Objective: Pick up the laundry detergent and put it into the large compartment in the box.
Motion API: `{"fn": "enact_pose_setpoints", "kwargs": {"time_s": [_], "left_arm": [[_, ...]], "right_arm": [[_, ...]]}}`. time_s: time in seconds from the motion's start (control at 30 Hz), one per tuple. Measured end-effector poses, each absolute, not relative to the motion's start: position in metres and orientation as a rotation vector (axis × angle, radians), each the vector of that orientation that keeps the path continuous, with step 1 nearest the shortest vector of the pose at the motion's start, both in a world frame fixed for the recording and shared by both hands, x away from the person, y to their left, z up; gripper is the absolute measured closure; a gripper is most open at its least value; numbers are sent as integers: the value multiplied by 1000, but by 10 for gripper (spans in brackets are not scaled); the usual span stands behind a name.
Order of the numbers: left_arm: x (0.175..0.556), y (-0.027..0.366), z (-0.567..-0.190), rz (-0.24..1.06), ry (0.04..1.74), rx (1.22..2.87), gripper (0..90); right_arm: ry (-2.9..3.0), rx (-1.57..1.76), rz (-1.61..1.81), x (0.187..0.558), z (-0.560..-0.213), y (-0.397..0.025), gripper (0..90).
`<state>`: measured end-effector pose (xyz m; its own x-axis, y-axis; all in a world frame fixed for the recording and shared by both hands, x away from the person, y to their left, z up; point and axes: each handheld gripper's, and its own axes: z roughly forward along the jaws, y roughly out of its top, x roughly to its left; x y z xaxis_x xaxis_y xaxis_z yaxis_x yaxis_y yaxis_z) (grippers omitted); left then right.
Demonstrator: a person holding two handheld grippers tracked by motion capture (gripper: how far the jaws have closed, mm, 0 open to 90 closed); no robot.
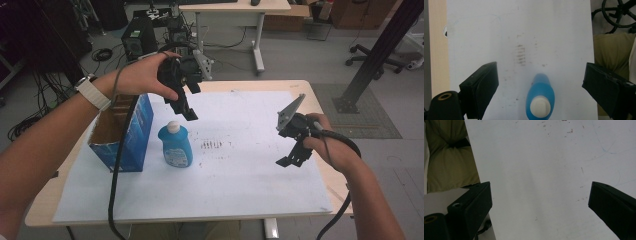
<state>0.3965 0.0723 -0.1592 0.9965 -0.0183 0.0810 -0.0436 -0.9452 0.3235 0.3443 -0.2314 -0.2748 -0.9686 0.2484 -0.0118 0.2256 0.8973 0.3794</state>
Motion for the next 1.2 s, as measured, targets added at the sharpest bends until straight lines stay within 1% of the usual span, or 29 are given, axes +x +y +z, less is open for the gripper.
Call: {"fn": "enact_pose_setpoints", "kwargs": {"time_s": [0.13, 0.27, 0.63, 1.2], "left_arm": [[395, 74, -157, 103, -56, 2790, 99], [393, 75, -155, 106, -58, 2787, 88], [397, 83, -152, 114, -34, 2791, 87], [400, 92, -160, 132, -96, 2830, 85]], "right_arm": [[2998, 376, 589, 343, -273, -231, 53], [2995, 378, 591, 343, -272, -231, 53], [2997, 373, 584, 346, -270, -229, 53], [2998, 390, 581, 344, -272, -230, 53]]}}
